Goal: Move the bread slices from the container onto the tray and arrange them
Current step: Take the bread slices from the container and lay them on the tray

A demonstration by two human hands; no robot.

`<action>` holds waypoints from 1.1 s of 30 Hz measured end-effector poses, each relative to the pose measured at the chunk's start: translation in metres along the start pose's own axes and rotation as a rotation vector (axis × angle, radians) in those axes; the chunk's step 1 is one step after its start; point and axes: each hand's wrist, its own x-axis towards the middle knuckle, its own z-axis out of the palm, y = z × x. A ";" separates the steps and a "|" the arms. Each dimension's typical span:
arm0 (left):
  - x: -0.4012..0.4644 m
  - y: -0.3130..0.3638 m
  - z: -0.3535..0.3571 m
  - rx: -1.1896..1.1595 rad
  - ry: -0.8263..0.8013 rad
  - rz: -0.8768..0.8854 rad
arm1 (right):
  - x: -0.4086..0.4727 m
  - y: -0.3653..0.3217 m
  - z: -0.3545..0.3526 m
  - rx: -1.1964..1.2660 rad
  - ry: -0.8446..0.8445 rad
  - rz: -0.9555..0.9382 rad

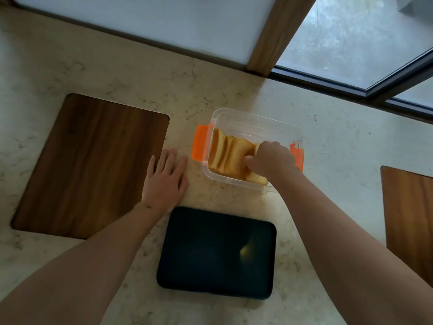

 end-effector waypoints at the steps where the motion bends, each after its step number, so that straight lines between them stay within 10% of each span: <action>1: -0.004 -0.001 -0.002 0.001 -0.006 0.002 | 0.001 0.001 0.000 -0.003 -0.011 0.004; 11: -0.019 -0.007 0.000 -0.001 0.013 0.034 | 0.002 0.005 0.008 0.099 -0.157 0.035; 19: -0.019 -0.009 0.003 0.001 0.020 0.039 | -0.002 0.011 -0.010 0.010 0.032 -0.024; 33: -0.018 -0.011 0.010 0.000 0.062 0.040 | -0.164 -0.010 -0.044 1.277 -0.105 -0.067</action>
